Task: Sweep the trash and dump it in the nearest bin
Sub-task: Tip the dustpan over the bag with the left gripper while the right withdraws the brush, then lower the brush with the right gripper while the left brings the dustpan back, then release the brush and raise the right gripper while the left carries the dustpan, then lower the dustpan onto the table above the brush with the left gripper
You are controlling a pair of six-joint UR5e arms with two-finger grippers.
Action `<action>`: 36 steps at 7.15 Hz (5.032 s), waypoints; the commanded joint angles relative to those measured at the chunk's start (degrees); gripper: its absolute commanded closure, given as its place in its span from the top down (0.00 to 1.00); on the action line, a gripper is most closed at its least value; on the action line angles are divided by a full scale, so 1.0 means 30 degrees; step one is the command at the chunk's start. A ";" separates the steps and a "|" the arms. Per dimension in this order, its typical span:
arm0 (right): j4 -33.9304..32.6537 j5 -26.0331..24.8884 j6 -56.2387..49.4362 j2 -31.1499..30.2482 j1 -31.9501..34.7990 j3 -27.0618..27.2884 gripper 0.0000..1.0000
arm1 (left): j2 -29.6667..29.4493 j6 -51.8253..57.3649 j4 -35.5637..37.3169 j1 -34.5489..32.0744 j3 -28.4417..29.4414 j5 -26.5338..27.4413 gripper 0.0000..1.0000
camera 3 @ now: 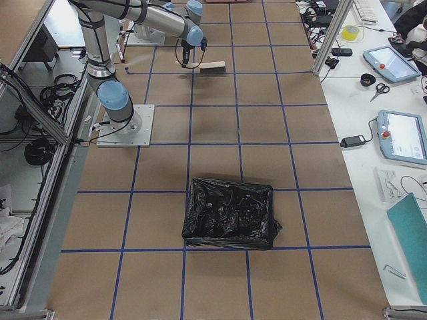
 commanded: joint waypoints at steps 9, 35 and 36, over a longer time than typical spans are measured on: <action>-0.0014 -0.0315 0.0067 0.0070 -0.0231 -0.0143 0.89 | 0.3950 -0.1458 -0.1763 -0.6550 -0.0433 0.4452 0.00; 0.6314 -0.1514 -1.1623 -0.2976 -0.9254 -0.8231 1.00 | 0.1233 -3.9680 0.2027 -2.7066 -0.7054 -0.1909 0.00; 0.6314 -0.1487 -1.1420 -0.3006 -0.9254 -0.8200 1.00 | 0.1144 -3.9661 0.2202 -2.7067 -0.7054 -0.1909 0.00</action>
